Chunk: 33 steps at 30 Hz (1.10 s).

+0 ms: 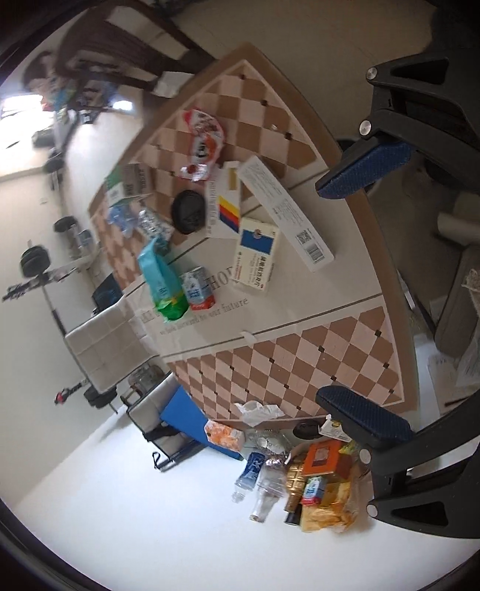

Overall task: Collect trash
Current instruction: 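Grasp the long white medicine box with the left tool while the right tool grasps the red snack wrapper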

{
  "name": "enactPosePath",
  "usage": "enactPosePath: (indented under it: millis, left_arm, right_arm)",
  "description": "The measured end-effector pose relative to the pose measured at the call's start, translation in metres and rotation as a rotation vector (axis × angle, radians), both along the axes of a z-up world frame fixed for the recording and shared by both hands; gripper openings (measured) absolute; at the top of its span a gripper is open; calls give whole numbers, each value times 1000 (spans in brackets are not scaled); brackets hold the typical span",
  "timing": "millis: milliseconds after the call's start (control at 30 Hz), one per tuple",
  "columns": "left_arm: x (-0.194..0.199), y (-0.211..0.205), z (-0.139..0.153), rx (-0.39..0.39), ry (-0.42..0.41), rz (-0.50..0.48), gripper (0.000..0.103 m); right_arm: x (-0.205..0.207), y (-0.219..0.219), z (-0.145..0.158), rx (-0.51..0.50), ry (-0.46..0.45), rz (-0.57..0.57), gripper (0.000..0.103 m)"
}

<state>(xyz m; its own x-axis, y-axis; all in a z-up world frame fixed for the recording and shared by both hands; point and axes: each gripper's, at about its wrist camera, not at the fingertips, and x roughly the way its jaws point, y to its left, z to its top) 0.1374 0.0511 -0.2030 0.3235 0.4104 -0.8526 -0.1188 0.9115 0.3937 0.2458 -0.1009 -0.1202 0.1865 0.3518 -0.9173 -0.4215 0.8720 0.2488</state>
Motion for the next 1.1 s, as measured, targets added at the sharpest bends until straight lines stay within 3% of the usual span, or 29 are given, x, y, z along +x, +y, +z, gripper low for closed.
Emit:
enactPosePath:
  millis: [167,267,433,500,533,633,733,833,933,1033,1100]
  left_arm:
    - [49,-5,-93,50,257,-163,102]
    - [76,-13,-142,58,377,-233,93]
    - [109,-21,-197,38,511,-276,93]
    - [118,-24,-208,18,535,-289,84]
    - [121,-25,-212,5,546,-282,64]
    - [124,-26,-214,-24,549,-236,59]
    - [127,-14,-208,-145,532,-27,57]
    - [118,13,-201,-330,476,329,57]
    - [100,35,-201,-508,381,620,57]
    - [88,44,-212,-628,342,769,56]
    - [84,44,-221,-662,335,805,56]
  right_arm:
    - [62,7,-93,-133,88,-4,103]
    - [98,11,-144,-201,149,19,103]
    - [145,23,-206,-305,205,112,103]
    - [160,31,-225,-337,208,165,103]
    - [166,35,-232,-347,207,193,103]
    - [184,48,-250,-387,201,281,103]
    - [201,67,-263,-409,184,367,103]
    - [212,91,-279,-434,161,472,103]
    - [218,114,-302,-471,156,569,103]
    - [220,131,-321,-487,181,631,103]
    - [220,137,-329,-499,183,647,103]
